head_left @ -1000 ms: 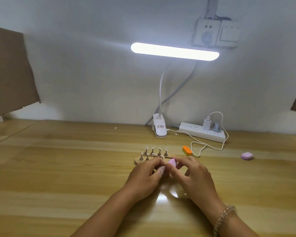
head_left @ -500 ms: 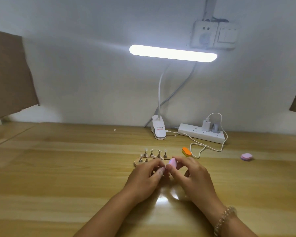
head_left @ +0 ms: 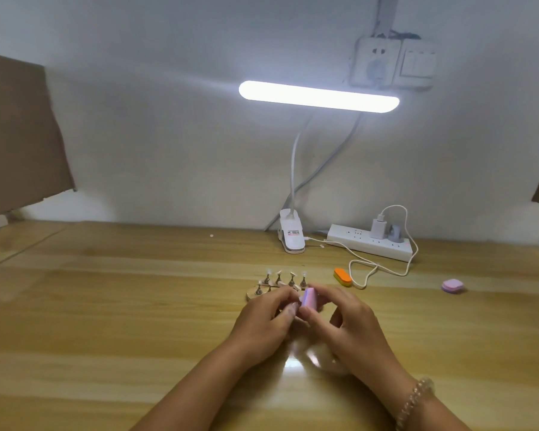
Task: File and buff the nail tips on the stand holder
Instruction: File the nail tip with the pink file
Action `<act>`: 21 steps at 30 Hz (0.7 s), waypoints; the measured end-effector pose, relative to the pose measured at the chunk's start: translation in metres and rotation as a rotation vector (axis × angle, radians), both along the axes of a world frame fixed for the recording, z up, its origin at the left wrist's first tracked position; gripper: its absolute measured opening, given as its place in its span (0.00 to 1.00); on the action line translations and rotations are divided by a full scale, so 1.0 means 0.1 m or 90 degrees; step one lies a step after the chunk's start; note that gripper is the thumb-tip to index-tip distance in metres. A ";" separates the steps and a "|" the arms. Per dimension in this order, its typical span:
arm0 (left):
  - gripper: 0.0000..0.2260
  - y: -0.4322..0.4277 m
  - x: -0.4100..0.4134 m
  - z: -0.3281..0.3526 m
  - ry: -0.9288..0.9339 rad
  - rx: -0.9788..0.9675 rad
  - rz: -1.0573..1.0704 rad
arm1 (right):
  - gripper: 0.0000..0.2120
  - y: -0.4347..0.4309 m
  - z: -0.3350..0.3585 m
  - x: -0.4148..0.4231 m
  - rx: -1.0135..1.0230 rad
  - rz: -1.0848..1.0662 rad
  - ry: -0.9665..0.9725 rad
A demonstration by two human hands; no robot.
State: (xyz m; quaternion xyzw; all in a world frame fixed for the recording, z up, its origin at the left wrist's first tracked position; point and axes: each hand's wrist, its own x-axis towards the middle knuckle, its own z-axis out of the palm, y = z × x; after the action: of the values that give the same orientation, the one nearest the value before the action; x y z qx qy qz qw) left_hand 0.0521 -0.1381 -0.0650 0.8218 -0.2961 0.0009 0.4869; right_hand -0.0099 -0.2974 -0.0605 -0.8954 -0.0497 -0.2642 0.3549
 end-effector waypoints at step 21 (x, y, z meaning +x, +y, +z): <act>0.11 0.00 0.01 -0.02 -0.036 0.001 -0.031 | 0.16 -0.01 -0.03 -0.02 -0.037 -0.033 -0.031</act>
State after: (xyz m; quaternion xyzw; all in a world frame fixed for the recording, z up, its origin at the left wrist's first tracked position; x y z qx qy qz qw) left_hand 0.0531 -0.1378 -0.0668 0.8146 -0.3292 0.0119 0.4774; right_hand -0.0115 -0.2981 -0.0631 -0.8995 -0.0429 -0.2936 0.3207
